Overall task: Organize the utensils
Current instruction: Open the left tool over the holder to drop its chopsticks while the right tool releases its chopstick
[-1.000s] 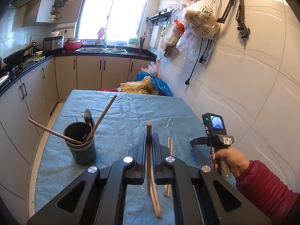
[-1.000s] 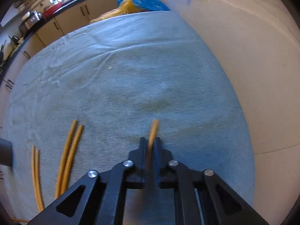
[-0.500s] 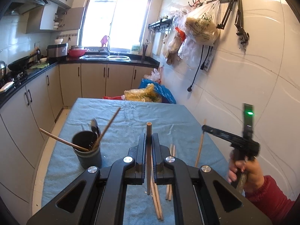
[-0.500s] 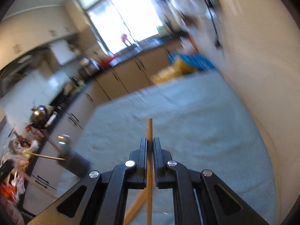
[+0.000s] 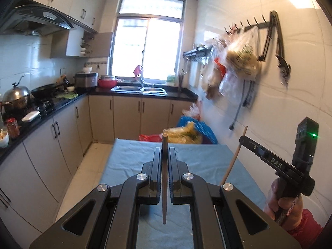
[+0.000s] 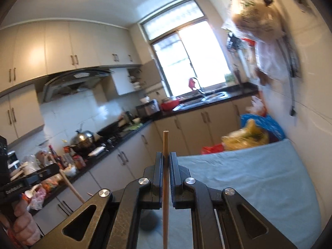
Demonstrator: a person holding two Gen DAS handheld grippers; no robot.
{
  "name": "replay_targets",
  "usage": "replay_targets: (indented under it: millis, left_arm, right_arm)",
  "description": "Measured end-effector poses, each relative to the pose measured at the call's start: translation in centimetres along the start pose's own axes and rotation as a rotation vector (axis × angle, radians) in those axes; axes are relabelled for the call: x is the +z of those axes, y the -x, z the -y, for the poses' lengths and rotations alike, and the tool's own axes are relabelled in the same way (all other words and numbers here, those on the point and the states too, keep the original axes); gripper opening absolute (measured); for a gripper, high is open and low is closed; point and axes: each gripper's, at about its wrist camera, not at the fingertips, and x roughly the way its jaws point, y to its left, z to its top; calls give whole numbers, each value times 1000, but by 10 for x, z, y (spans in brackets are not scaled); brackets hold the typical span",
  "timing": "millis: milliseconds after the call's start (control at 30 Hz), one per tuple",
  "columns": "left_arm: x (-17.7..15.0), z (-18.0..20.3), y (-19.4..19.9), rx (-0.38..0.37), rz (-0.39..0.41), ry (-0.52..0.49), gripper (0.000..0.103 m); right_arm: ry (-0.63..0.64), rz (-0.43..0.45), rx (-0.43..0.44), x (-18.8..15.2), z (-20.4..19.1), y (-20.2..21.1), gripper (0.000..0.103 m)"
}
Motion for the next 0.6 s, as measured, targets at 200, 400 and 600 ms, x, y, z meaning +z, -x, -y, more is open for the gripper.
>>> replay_targets:
  millis: [200,400,600]
  left_arm:
    - [24,-23,-15,41,19,12,5]
    - [35,-45,-48,64,2,41,5]
    - [24,-65,-83,86,-45,80,5]
  right_arm:
    - [33,51,85,23,-47,-20,6]
    - [97,81,104,29,-87,-56,6]
    - [108,21,66,10,-95,-118,6]
